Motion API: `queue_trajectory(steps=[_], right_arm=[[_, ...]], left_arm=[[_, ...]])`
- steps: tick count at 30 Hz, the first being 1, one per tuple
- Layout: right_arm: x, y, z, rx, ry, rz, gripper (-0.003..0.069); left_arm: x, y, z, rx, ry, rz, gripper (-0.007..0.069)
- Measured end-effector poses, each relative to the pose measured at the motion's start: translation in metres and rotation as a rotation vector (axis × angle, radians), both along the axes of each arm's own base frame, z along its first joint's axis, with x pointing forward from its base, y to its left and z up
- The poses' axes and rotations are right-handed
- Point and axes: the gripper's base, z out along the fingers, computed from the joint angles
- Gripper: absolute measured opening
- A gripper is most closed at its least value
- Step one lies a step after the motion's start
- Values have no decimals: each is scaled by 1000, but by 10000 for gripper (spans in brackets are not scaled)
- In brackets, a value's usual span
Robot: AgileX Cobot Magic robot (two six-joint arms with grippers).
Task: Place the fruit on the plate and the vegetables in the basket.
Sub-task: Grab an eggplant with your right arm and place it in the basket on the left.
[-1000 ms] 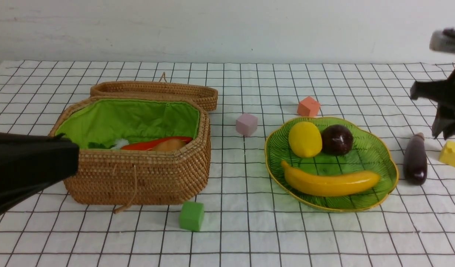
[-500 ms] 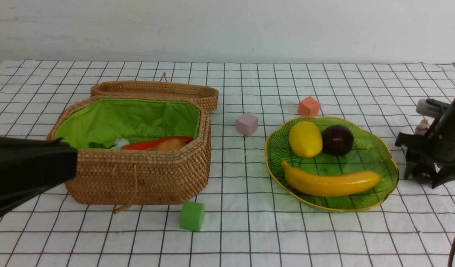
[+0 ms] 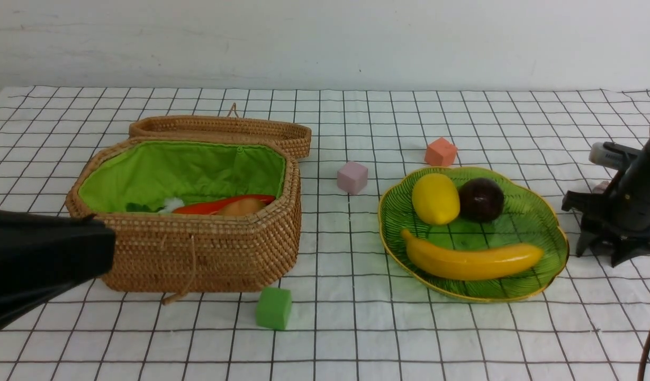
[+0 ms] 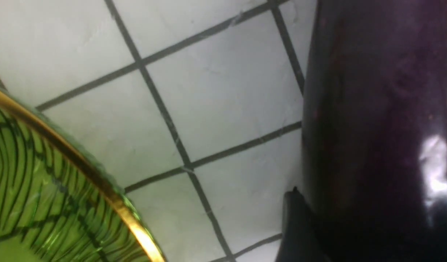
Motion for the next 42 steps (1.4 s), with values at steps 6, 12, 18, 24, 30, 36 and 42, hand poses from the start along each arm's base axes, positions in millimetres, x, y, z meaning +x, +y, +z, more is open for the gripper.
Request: queue_trajectory(steps=[6, 12, 18, 24, 30, 36, 42], right_arm=[[-4, 1, 7, -1, 8, 49, 403], [-29, 7, 79, -9, -59, 77, 403], [-69, 71, 165, 20, -240, 321, 403], [-109, 212, 215, 144, -618, 908, 403], [-115, 315, 203, 155, -860, 1181, 403], [-95, 369, 158, 82, -903, 1339, 403], [-80, 386, 131, 44, -910, 1371, 434]], left_arm=[[0, 0, -1, 10, 9, 0, 9], [1, 1, -2, 36, 1, 11, 9], [8, 9, -2, 68, -24, 119, 9], [20, 30, -4, 18, 39, 433, 9], [22, 36, -4, -1, 60, 518, 14], [22, 37, -5, 9, 64, 521, 17], [21, 36, -7, 27, 80, 507, 17]])
